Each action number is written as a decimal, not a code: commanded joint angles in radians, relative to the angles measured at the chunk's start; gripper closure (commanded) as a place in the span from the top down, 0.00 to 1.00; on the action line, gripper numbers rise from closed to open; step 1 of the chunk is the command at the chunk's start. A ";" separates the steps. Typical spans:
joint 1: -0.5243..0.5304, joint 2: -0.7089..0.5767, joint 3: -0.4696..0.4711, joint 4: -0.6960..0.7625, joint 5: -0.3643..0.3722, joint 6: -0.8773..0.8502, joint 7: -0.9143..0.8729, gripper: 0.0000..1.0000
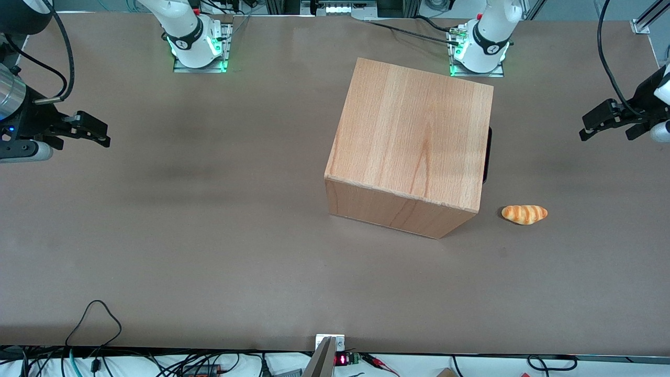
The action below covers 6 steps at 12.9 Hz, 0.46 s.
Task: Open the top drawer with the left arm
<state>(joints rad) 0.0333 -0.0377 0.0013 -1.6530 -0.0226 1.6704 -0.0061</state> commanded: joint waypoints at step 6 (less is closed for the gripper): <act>-0.006 -0.001 -0.001 0.042 0.026 -0.052 0.009 1.00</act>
<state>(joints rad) 0.0333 -0.0380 0.0011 -1.6374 -0.0226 1.6445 -0.0061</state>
